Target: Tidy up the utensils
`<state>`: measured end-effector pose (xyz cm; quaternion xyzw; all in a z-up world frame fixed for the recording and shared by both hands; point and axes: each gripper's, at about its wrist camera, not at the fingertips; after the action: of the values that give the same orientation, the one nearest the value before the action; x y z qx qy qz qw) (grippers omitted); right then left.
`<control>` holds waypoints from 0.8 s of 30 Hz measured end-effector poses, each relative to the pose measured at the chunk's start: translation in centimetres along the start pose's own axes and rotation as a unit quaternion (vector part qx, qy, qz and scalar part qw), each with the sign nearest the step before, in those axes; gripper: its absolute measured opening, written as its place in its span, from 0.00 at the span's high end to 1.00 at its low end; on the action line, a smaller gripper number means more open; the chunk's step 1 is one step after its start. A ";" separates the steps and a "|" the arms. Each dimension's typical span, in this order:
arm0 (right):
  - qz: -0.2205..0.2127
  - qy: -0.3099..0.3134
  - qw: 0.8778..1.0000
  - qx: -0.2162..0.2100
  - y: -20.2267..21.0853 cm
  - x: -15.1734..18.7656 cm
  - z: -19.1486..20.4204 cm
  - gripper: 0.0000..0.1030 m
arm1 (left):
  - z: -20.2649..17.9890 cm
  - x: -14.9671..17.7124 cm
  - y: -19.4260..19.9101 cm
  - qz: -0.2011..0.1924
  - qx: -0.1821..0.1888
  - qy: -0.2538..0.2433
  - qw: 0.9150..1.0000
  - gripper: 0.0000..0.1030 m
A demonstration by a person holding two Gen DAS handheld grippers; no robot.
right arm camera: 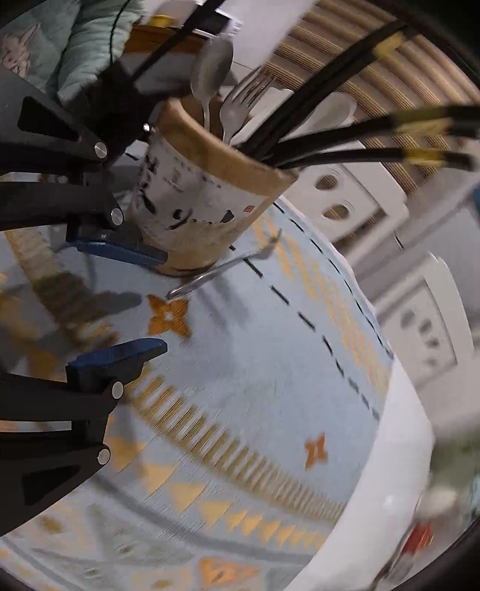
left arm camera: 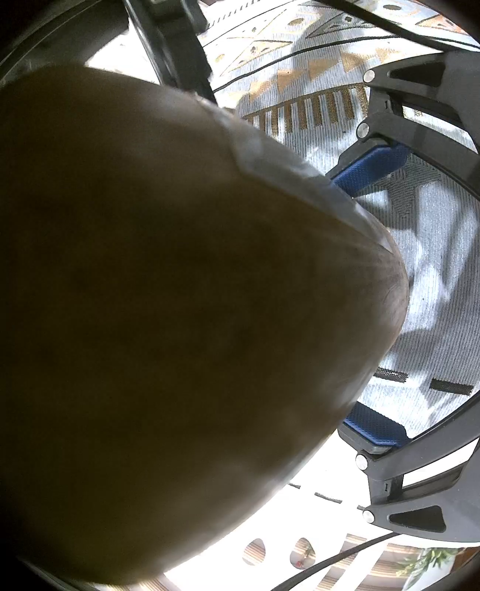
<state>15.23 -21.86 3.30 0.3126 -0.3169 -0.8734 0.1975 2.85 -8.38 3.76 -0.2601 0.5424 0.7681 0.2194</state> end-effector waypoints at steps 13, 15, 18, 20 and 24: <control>0.013 0.162 0.984 0.073 -4.7 -0.2 1.5 0.76 | -1.4 -0.2 0.0 -0.001 -0.012 -0.008 1.000 0.00; 0.007 0.173 0.981 0.087 -4.7 -0.1 1.7 0.84 | -1.8 -0.2 0.1 -0.001 -0.014 -0.010 1.000 0.00; -0.003 0.153 0.985 0.078 -4.1 -0.3 1.1 0.92 | -2.2 -0.3 0.2 -0.002 -0.016 -0.011 1.000 0.00; -0.007 0.145 0.986 0.086 -3.6 0.1 0.7 0.94 | -2.7 -0.3 0.2 -0.002 -0.021 -0.014 1.000 0.00; -0.013 0.101 0.989 0.108 -1.6 1.6 0.0 0.94 | -3.2 -0.3 0.2 -0.002 -0.022 -0.015 1.000 0.00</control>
<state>13.85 -21.59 1.50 0.4230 -0.3837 -0.8004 0.1824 3.50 -11.53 3.23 -0.2546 0.5218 0.7830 0.2232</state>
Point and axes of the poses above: each gripper's, at about its wrist camera, not at the fingertips, and y roughly against the way its jaws point, z to its left, x to its underside, and after that the axes turned 12 degrees about -x, right-handed
